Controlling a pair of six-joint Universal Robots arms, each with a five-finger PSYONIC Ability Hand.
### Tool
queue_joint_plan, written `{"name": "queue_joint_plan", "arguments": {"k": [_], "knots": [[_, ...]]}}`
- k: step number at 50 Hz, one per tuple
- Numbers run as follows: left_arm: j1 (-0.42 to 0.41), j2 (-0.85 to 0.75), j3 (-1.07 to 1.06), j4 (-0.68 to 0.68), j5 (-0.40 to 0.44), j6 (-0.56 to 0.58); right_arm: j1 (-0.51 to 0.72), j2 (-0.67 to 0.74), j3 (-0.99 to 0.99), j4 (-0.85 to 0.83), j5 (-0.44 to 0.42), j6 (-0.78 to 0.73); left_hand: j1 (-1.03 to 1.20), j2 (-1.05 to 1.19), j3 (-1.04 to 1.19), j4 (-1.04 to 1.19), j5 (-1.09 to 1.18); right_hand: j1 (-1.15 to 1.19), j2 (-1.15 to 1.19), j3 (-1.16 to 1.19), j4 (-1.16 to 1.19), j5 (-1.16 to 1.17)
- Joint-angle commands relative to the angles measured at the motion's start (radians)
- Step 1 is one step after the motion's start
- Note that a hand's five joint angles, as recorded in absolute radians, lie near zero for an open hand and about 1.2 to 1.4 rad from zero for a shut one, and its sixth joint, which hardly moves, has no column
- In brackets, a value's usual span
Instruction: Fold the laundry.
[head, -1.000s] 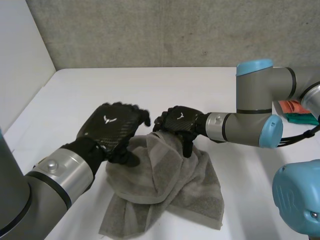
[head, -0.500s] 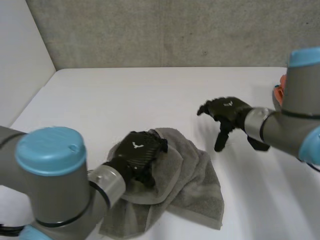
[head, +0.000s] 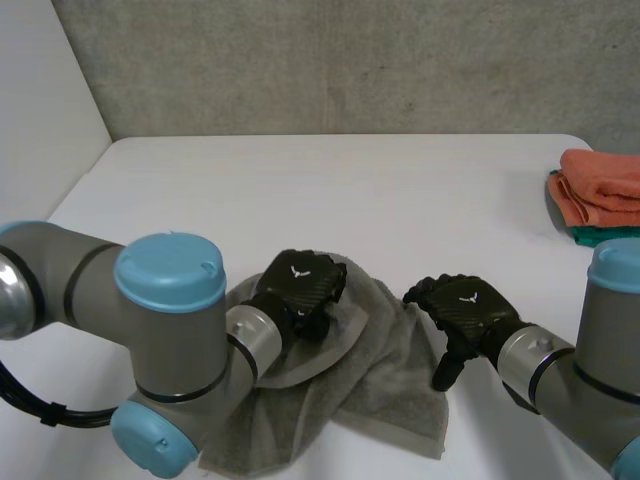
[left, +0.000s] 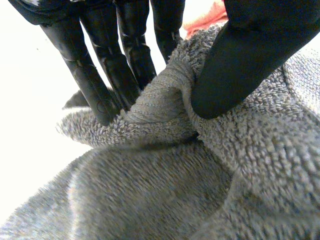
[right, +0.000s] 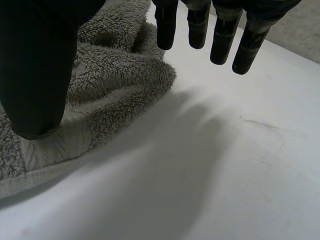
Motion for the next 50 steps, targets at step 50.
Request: {"name": "queue_joint_plan", "arguments": {"k": [50], "knots": [[0.242,0.366,0.226,0.046,0.012,-0.008,0.099,0.203,-1.187,0.183,0.163,-0.117,0.302,0.240,0.253,0.242,0.282,1.193,1.174,1.180,1.164,1.155]]}}
